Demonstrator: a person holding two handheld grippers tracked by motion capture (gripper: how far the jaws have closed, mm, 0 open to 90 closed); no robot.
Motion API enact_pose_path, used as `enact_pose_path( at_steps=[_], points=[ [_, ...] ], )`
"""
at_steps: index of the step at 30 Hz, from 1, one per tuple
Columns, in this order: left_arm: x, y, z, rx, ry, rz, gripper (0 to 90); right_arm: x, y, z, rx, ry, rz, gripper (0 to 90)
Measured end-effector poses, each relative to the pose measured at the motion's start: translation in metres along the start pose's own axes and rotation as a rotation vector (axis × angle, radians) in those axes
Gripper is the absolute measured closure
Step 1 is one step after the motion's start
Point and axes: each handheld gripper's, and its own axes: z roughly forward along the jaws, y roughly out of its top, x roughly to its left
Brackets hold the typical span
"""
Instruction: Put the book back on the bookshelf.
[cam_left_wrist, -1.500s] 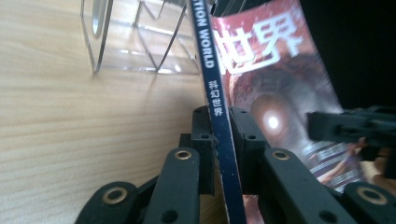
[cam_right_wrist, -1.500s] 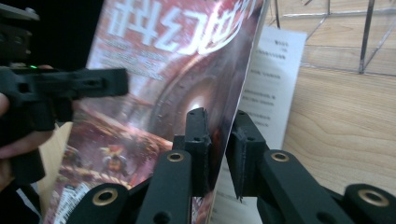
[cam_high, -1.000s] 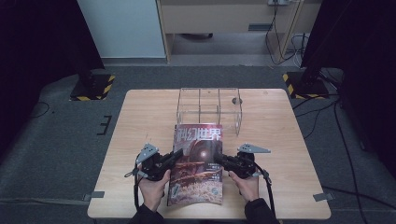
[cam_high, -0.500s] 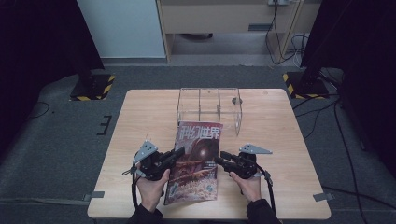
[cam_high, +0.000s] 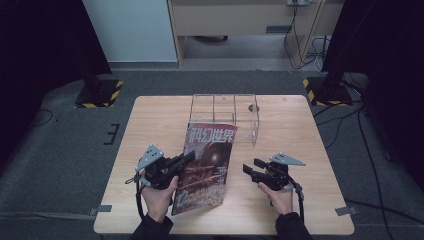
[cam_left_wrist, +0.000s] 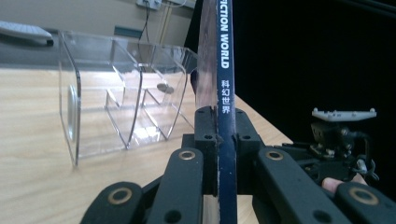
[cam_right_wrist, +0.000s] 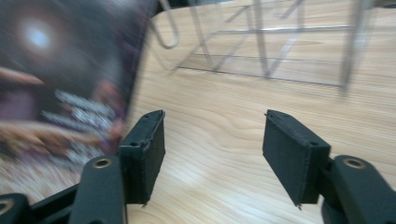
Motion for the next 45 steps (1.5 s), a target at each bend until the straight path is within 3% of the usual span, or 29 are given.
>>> enact_pose_path(
  at_steps=[7,10,11,18,22,23,27,35,45],
  points=[
    [-0.004,0.028,0.001,-0.008,0.054,0.067,83.6,-0.024,-0.005,-0.018,0.011,-0.094,-0.02,30.5],
    [-0.002,0.034,0.002,-0.009,0.067,0.07,83.5,-0.031,-0.008,-0.022,0.017,-0.116,-0.013,28.8],
    [0.001,0.039,0.003,-0.013,0.082,0.068,83.5,-0.037,-0.012,-0.026,0.03,-0.145,-0.018,28.2],
    [0.008,0.057,0.003,-0.033,0.114,0.071,83.6,-0.053,-0.018,-0.038,0.063,-0.239,-0.07,21.0],
    [0.008,0.066,0.005,-0.045,0.136,0.088,83.6,-0.061,-0.023,-0.04,0.111,-0.285,-0.071,17.0],
    [0.008,0.071,0.007,-0.052,0.145,0.093,83.6,-0.065,-0.026,-0.041,0.155,-0.317,-0.083,15.3],
    [0.009,0.081,0.01,-0.068,0.162,0.096,83.6,-0.072,-0.031,-0.041,0.206,-0.341,-0.084,13.3],
    [0.017,0.097,0.018,-0.097,0.209,0.101,83.6,-0.079,-0.034,-0.042,0.24,-0.362,-0.107,11.5],
    [0.032,0.11,0.04,-0.125,0.266,0.101,83.6,-0.08,-0.034,-0.041,0.241,-0.358,-0.103,11.3]
  ],
)
